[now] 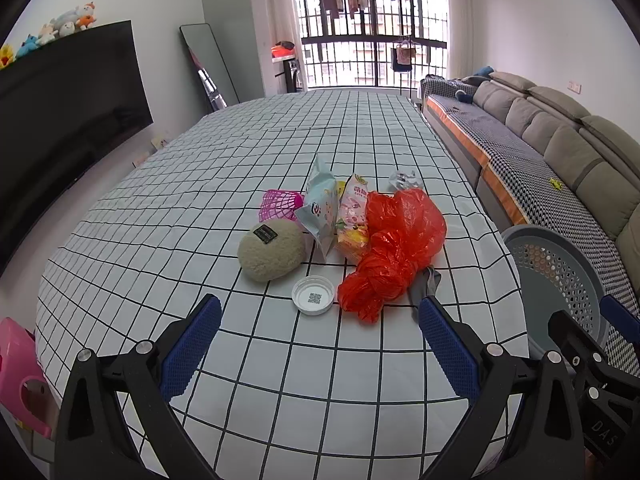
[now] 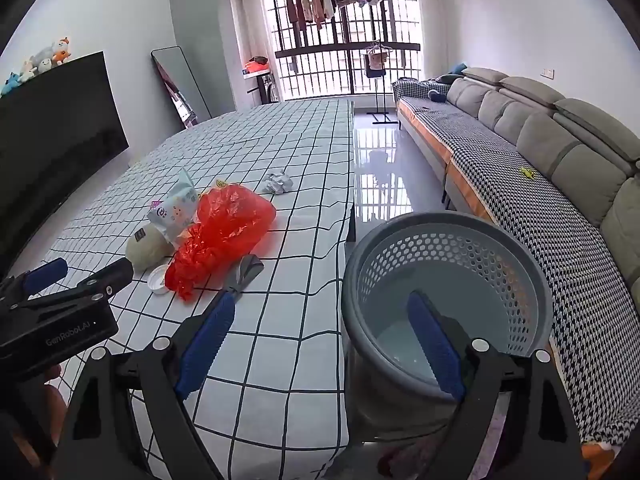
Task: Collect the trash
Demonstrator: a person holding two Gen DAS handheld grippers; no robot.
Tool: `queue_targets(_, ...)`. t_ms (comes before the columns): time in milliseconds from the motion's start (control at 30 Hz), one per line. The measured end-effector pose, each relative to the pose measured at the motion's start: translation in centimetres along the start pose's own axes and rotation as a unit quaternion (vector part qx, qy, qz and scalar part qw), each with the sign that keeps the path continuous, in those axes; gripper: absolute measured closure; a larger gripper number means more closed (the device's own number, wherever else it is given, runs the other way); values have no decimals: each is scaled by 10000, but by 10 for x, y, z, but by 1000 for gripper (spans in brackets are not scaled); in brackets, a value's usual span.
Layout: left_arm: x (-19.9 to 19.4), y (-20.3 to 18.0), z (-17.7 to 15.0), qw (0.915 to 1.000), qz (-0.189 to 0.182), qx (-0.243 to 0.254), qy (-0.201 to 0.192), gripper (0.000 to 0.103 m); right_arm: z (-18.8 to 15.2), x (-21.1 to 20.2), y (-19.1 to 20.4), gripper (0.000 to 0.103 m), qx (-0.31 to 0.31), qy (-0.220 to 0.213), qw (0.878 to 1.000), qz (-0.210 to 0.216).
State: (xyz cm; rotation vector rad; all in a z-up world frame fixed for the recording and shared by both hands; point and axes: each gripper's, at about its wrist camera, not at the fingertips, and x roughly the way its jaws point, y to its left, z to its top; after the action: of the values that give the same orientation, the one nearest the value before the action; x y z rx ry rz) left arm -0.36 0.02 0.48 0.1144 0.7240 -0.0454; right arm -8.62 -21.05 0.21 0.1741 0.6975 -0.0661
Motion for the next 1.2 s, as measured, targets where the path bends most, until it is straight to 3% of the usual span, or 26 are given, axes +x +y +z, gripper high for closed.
queue_targets(1200,1,0,2,10000,4,-19,44,6,1,2,-3,19,-34,34,10000,10)
